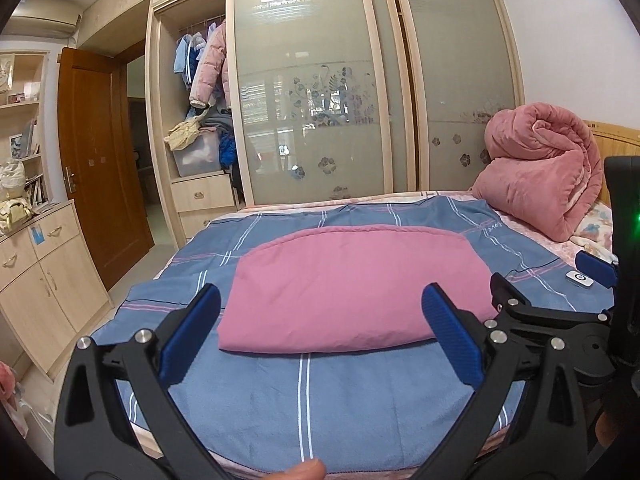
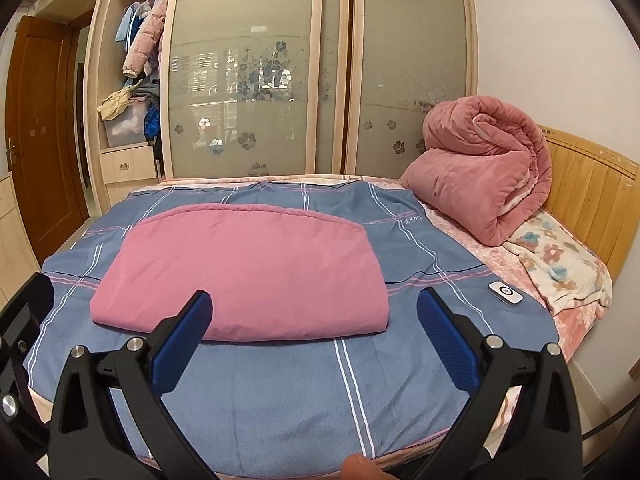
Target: Fold large clothes
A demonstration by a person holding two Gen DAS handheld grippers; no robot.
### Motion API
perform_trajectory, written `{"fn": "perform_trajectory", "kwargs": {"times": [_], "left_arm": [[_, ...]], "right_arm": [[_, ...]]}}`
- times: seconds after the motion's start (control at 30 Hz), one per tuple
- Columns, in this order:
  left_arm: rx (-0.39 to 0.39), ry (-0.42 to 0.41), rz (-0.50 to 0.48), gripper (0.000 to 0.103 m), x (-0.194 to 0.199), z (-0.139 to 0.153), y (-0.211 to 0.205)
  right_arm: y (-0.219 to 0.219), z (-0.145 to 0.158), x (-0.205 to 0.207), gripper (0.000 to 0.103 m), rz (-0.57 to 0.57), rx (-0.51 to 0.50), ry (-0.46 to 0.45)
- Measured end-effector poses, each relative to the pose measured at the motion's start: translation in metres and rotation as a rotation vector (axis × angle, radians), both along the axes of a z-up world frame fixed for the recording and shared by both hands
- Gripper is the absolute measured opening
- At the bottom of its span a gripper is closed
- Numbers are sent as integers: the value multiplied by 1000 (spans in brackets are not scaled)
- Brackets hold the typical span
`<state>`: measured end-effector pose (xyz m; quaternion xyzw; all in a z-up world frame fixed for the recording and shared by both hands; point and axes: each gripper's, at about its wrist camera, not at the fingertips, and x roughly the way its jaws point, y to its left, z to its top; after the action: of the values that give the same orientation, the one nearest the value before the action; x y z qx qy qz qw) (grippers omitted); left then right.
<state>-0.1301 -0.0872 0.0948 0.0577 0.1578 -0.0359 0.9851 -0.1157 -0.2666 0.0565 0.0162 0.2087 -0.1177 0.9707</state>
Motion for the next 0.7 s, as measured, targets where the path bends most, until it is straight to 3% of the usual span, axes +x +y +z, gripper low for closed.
{"fn": "perform_trajectory", "kwargs": {"times": [0.7], "left_arm": [[-7,29,-2,101,7,-6,-1]], "right_arm": [[5,-5,-3,102,18,4,23]]}}
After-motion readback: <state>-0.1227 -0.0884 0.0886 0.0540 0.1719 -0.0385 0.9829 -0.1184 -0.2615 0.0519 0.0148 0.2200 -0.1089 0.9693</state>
